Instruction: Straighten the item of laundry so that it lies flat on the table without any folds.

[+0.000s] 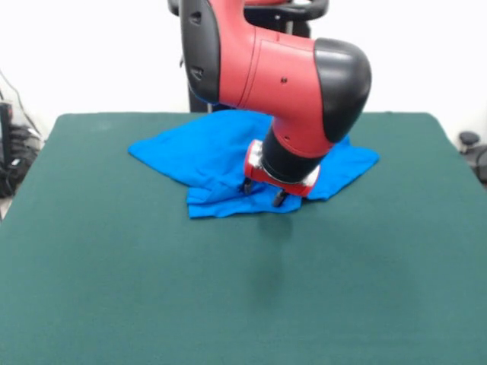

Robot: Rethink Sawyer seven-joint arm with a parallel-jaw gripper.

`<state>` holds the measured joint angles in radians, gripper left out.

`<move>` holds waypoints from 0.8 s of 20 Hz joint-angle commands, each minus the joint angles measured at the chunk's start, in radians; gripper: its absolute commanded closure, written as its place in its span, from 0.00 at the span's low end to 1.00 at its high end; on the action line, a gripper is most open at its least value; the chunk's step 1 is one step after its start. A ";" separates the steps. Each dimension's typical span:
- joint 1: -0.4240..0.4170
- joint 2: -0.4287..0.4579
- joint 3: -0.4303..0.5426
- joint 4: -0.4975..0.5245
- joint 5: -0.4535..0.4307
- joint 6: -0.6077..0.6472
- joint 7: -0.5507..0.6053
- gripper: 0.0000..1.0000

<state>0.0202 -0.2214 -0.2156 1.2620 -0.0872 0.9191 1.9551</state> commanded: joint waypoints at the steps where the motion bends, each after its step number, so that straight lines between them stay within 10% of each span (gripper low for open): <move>1: 0.018 0.060 0.133 -0.056 -0.014 0.054 -0.011 0.00; 16: 0.022 0.057 0.134 -0.124 -0.016 0.184 -0.039 0.00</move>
<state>0.0201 -0.1853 -0.2124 1.1853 -0.0875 1.0312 1.9551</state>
